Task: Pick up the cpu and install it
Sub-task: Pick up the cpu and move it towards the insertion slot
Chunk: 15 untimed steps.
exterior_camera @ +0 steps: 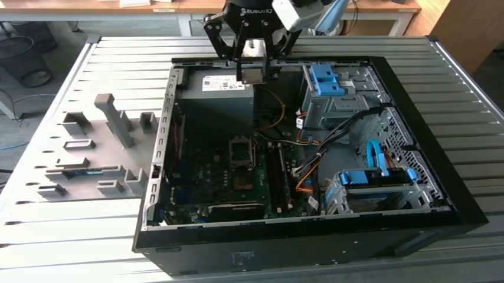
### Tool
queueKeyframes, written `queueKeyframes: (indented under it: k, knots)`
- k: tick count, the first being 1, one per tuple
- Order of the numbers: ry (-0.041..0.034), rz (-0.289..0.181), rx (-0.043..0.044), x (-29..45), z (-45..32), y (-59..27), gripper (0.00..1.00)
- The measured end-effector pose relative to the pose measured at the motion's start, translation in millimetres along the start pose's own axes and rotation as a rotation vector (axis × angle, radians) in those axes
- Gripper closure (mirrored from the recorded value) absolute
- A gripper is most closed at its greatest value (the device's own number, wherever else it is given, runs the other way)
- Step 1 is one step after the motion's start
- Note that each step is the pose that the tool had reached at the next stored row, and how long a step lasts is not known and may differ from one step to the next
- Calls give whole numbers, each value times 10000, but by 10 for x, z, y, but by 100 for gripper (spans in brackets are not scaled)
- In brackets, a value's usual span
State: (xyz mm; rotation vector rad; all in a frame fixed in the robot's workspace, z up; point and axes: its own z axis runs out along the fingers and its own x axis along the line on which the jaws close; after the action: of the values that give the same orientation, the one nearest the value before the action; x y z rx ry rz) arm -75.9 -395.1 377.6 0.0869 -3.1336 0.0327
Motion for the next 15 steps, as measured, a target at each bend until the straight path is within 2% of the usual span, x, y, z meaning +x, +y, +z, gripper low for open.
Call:
queueKeyframes:
  k: [4, 6, 10, 11, 12, 15]
  knots:
    - [3, 0, 0, -92, 0, -5, 53]
    - [5, 0, 0, -162, 1, -10, 53]
    - [5, 1, -3, -170, 1, -9, 53]
    - [4, 13, -37, -170, 1, -9, 53]
    - [-3, 23, -180, -170, 1, -10, 53]
    - [-34, 33, -728, -168, 1, -11, 53]
